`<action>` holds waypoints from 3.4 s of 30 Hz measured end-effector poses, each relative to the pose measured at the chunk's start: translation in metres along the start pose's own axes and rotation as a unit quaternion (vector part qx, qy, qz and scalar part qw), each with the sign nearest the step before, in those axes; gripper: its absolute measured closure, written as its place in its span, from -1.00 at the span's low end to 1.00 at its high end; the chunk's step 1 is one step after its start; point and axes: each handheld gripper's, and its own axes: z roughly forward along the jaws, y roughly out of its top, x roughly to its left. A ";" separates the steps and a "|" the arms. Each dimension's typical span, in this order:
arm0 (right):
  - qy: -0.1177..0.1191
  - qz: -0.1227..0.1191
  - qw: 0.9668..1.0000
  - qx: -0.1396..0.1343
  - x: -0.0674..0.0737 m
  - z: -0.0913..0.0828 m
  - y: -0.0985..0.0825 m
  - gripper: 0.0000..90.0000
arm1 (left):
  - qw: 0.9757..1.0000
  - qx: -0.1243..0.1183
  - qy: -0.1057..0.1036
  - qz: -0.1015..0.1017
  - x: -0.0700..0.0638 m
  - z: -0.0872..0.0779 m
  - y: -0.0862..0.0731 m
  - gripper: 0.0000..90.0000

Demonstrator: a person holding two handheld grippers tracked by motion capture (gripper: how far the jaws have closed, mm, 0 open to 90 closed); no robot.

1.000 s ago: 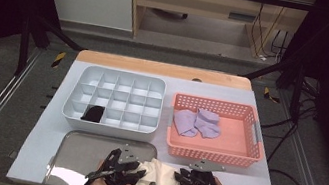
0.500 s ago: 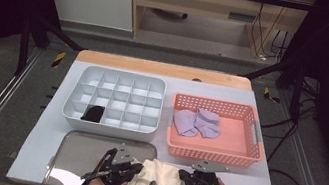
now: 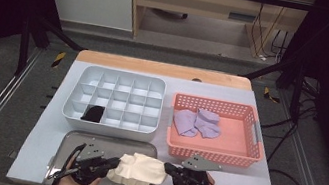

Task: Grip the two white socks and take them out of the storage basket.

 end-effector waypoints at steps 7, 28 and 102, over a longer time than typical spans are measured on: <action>0.010 -0.002 1.000 0.008 0.008 0.015 0.004 0.98 | 1.000 0.004 0.013 0.000 0.009 -0.004 -0.007 0.93; 0.023 -0.001 0.999 0.027 0.016 0.027 0.000 0.98 | 1.000 0.017 0.010 -0.017 0.017 -0.003 -0.019 0.93; 0.054 -0.016 0.997 0.052 0.031 0.058 0.007 0.98 | 0.998 0.036 0.045 -0.019 0.015 0.009 -0.031 0.88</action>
